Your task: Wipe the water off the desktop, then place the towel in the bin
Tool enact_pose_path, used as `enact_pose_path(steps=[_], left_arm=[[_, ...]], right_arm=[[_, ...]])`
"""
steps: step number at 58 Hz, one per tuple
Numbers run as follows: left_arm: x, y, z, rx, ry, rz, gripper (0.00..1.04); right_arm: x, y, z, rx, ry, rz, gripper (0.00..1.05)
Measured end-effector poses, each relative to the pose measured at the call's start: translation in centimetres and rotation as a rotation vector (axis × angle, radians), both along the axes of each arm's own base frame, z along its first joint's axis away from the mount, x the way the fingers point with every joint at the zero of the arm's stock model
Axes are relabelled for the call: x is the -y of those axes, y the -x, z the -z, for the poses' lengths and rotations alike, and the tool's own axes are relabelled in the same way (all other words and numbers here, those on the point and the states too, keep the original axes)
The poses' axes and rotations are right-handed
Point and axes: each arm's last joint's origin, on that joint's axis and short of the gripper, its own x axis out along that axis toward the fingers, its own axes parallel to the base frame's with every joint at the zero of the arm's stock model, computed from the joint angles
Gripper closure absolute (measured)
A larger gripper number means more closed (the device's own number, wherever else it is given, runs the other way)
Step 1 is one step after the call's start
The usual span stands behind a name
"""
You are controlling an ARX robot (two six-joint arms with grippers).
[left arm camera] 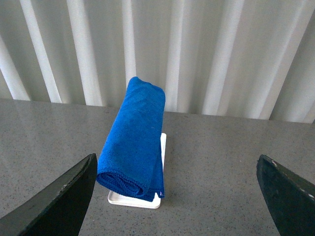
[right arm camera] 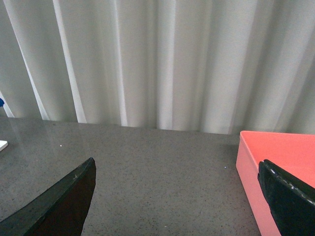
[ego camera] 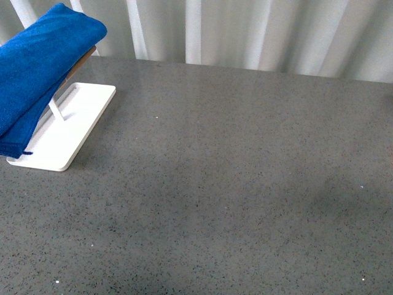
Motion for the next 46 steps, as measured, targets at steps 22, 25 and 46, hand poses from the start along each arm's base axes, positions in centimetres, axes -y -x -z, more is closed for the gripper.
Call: enact_pose_path(steps=[22,25,46], left_arm=[[0.0,0.0,0.0,0.000,0.000,0.000,0.07],[0.0,0.0,0.0,0.000,0.000,0.000,0.07],[1.6,-1.8,-0.7,-0.316,0.169,-0.010,0.07]], right_arm=[[0.0,0.0,0.0,0.000,0.000,0.000,0.07],[0.0,0.0,0.0,0.000,0.000,0.000,0.07],[0.0,0.0,0.0,0.000,0.000,0.000,0.07]])
